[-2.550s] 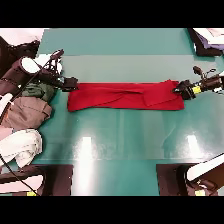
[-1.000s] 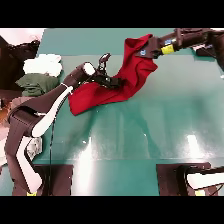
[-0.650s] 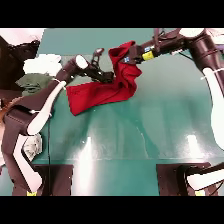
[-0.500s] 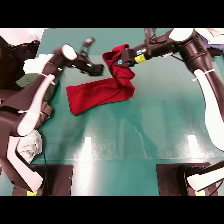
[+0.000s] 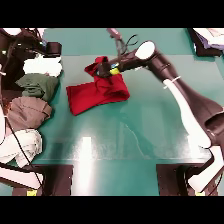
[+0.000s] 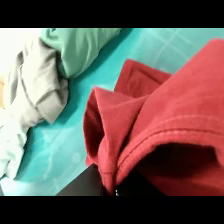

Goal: Fold the shirts.

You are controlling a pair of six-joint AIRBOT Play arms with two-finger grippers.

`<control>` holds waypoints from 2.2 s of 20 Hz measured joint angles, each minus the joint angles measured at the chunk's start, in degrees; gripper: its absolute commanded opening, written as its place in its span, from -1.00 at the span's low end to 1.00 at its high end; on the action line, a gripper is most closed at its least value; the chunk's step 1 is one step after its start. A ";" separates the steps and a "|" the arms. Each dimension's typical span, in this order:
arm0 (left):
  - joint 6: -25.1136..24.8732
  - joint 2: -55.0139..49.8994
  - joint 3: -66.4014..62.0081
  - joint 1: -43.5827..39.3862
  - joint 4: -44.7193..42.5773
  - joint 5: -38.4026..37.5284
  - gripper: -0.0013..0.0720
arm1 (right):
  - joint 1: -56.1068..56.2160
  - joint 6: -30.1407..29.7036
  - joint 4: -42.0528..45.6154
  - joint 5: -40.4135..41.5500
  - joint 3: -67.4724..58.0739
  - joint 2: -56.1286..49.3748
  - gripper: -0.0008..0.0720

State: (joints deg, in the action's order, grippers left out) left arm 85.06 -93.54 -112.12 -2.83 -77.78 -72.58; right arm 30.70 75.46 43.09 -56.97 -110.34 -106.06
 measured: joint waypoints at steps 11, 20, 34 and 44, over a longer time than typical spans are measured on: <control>-0.24 1.70 -0.07 1.55 1.11 -3.10 -0.90 | -0.15 -5.29 0.59 1.53 1.07 -2.80 0.93; -1.16 1.73 -0.07 1.60 4.33 -3.52 -0.90 | -22.38 -1.95 -4.00 -10.05 12.02 -3.08 0.93; -1.51 1.73 0.04 1.60 4.94 -5.75 -0.90 | -15.08 2.47 -8.41 -16.31 -3.96 -21.14 -0.93; -2.08 1.73 0.04 1.60 4.94 -7.93 -0.90 | -23.93 0.00 2.36 -23.08 1.31 -6.43 -0.94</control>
State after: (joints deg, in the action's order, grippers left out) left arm 82.98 -91.81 -112.07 -1.23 -72.84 -80.51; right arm 6.76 75.46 45.45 -80.05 -109.03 -112.49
